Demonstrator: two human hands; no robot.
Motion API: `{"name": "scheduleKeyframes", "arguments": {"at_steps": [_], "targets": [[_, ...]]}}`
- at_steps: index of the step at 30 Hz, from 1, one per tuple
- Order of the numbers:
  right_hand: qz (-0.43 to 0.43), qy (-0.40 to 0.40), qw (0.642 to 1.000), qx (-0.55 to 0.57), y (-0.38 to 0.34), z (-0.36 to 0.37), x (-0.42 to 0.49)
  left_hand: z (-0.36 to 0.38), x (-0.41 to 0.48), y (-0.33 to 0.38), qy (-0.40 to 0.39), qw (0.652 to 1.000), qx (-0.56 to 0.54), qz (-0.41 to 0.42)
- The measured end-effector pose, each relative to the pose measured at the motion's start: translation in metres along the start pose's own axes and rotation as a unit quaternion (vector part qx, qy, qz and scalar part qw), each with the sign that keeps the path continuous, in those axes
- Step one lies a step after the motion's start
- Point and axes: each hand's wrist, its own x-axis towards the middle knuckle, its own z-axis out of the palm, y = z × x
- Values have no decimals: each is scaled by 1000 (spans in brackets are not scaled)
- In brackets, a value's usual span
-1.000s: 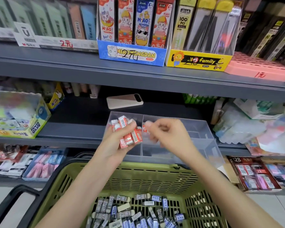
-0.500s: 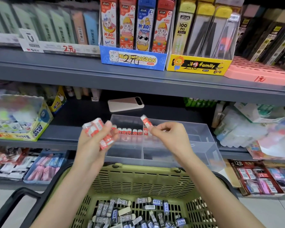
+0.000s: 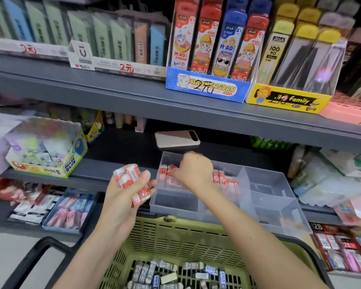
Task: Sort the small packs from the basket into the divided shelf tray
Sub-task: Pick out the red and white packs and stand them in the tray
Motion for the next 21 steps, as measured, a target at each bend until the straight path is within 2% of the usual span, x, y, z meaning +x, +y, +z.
{"name": "scheduleKeyframes", "arguments": {"at_steps": [3,5,9,12,17,21], "targets": [[19,-159,986,35,3,-5,18,-3,-1,-1,0,1000,-4,-12],[16,-277,956,95,6,-11,27,-5,-1,-1,0,1000,-6,-12],[26,-392,893,218,12,-19,36,-5,-2,-2,1,1000,-3,-9],[32,-384,899,209,12,-18,41,-5,-2,-4,1,1000,-2,-8],[-20,-308,945,111,7,-6,35,-7,0,-3,13,999,32,20],[4,-261,952,161,9,2,28,-14,6,-5,39,992,102,56]]}}
